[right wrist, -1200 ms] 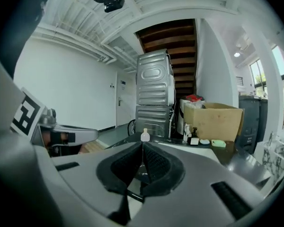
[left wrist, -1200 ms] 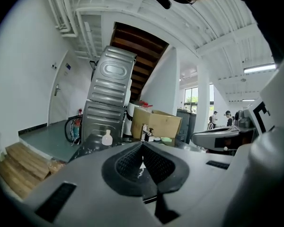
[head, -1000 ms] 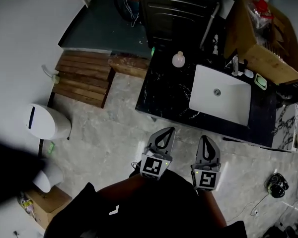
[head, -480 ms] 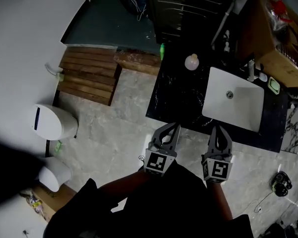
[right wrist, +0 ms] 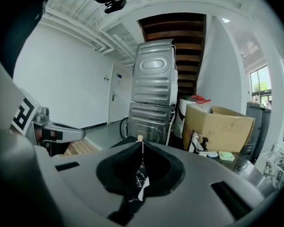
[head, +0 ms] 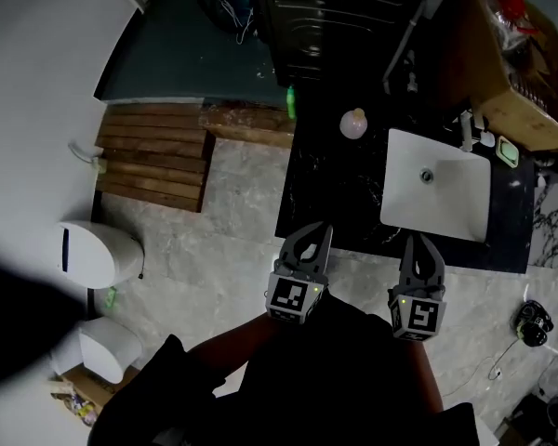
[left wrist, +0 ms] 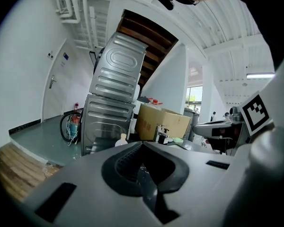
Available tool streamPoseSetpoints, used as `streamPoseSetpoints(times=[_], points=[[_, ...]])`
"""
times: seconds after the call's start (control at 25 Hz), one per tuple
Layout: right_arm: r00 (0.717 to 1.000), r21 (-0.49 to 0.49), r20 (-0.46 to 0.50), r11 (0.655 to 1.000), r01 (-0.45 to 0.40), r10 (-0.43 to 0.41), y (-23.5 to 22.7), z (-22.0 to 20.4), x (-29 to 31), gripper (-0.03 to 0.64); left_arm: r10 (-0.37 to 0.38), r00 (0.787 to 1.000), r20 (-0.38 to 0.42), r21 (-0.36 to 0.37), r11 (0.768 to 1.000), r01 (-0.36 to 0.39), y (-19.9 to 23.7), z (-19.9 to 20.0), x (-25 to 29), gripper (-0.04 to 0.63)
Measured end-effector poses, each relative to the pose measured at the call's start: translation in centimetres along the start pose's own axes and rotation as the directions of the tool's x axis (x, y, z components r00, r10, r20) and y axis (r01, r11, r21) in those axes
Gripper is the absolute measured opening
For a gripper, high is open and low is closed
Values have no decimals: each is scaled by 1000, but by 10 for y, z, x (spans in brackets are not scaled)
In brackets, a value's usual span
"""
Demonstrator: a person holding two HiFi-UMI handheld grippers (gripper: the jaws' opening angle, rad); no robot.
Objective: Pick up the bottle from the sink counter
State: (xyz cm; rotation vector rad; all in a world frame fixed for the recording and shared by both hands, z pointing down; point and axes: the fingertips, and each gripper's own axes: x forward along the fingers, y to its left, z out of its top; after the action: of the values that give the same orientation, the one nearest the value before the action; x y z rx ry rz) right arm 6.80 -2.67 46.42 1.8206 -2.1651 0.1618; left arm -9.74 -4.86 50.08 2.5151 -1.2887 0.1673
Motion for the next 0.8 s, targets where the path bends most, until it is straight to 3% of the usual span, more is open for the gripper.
streamPoseSetpoints(times=[0.28, 0.56, 0.8], points=[[1000, 12, 22, 1000, 19, -20, 12, 1, -1, 38, -31, 998, 50, -10, 999, 32, 7, 4, 0, 15], [996, 6, 33, 996, -89, 89, 40, 10, 7, 38, 39, 999, 38, -34, 999, -38, 17, 2, -12, 15], [989, 9, 65, 991, -133, 132, 35, 14, 37, 38, 138, 990, 33, -10, 990, -138, 34, 0, 3, 15]])
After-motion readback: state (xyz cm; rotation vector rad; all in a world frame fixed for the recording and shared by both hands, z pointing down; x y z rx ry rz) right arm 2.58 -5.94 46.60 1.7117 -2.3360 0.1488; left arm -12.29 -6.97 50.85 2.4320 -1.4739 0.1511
